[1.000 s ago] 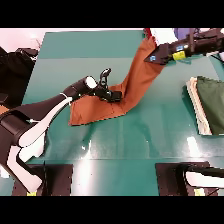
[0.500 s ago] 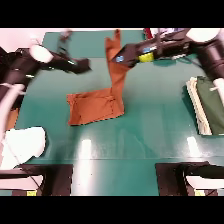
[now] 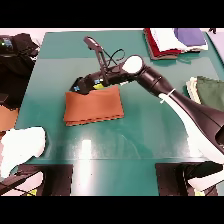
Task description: Fold the shirts.
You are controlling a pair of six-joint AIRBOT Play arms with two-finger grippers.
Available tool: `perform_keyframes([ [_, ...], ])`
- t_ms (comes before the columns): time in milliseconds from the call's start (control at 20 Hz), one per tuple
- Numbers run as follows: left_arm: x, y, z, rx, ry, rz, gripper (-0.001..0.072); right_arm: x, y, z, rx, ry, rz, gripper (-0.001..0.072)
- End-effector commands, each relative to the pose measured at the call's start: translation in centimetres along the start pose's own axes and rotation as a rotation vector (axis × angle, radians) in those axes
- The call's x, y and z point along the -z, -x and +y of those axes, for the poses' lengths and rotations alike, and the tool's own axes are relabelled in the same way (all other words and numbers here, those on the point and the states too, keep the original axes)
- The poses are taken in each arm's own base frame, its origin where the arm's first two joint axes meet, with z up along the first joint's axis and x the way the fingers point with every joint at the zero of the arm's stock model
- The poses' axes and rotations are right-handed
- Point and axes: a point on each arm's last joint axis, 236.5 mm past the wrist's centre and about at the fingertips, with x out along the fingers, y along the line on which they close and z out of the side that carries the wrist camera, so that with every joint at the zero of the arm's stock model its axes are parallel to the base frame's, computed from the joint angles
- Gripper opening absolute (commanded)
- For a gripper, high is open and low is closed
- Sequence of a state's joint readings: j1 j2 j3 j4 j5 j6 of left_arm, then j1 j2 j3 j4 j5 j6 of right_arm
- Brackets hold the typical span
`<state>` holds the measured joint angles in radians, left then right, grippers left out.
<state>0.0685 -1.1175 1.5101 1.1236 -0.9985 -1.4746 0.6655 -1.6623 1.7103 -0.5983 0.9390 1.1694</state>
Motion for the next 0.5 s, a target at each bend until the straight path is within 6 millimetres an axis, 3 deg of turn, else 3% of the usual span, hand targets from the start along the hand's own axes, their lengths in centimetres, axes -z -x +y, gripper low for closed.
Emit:
perform_keyframes([
  [0, 0.4, 0.5, -0.8, 0.009, -0.035, 0.014, 0.0021, 1.9, 3.9, -7.2, 0.181, -0.04, 0.095, 0.0427],
  [100, 0.9, 0.1, -2.2, 0.038, -0.077, 0.027, 0.0021, 3.9, 7.7, -12.0, 0.262, -0.161, 0.119, 0.0427],
  [200, 1.2, -0.1, -3.8, 0.067, -0.097, 0.031, 0.0021, 7.3, 11.4, -17.0, 0.345, -0.305, 0.147, 0.043],
  [250, 1.3, -0.2, -4.5, 0.081, -0.107, 0.032, 0.0021, 9.1, 12.9, -19.4, 0.372, -0.388, 0.147, 0.0511],
  [300, 1.5, -0.3, -5.3, 0.096, -0.116, 0.035, 0.0021, 10.9, 14.0, -21.1, 0.389, -0.465, 0.147, 0.0646],
  [350, 1.7, -0.4, -5.9, 0.109, -0.124, 0.036, 0.0022, 12.6, 14.7, -22.7, 0.403, -0.532, 0.152, 0.0653],
  [450, 1.7, -0.5, -7.3, 0.134, -0.142, 0.028, 0.0021, 15.1, 14.2, -24.4, 0.371, -0.664, 0.138, 0.0652],
])
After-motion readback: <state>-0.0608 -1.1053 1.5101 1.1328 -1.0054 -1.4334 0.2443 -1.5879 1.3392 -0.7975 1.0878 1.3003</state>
